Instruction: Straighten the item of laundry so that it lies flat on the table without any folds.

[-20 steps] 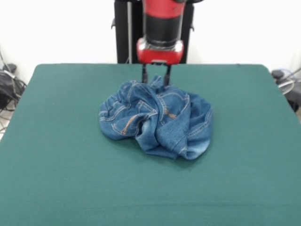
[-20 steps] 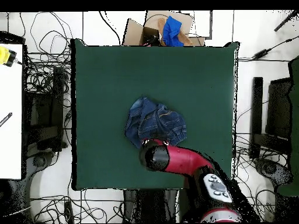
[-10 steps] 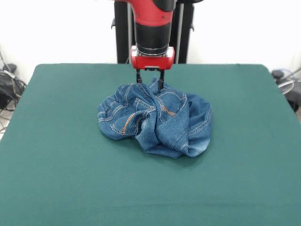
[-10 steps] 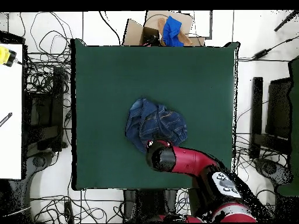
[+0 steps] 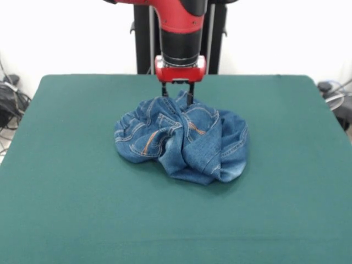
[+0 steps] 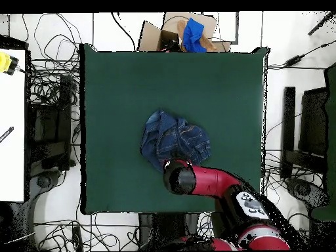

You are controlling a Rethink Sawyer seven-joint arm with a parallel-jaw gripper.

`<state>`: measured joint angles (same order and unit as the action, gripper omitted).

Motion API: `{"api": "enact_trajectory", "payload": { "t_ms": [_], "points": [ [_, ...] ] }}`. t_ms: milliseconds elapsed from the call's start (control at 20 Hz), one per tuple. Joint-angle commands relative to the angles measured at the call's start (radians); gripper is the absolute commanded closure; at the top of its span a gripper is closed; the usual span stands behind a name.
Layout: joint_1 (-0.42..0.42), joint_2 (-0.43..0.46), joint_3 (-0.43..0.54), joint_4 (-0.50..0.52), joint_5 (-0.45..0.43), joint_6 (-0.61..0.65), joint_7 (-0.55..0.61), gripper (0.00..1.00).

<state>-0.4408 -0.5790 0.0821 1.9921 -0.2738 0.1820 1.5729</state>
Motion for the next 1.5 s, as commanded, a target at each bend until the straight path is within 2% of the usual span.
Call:
{"api": "enact_trajectory", "payload": {
  "t_ms": [50,450,500,1000,1500],
  "points": [
    [0.028,0.033,0.086,-0.014,-0.045,-0.043,0.089,0.00],
    [0.031,0.030,0.090,-0.026,-0.048,-0.033,0.078,0.00],
    [0.027,0.029,0.094,-0.024,-0.049,-0.033,0.075,1.00],
    [0.022,0.005,0.108,-0.021,-0.040,0.017,0.059,1.00],
    [0.064,-0.035,0.090,-0.031,-0.002,0.116,0.065,1.00]
  ]
}}
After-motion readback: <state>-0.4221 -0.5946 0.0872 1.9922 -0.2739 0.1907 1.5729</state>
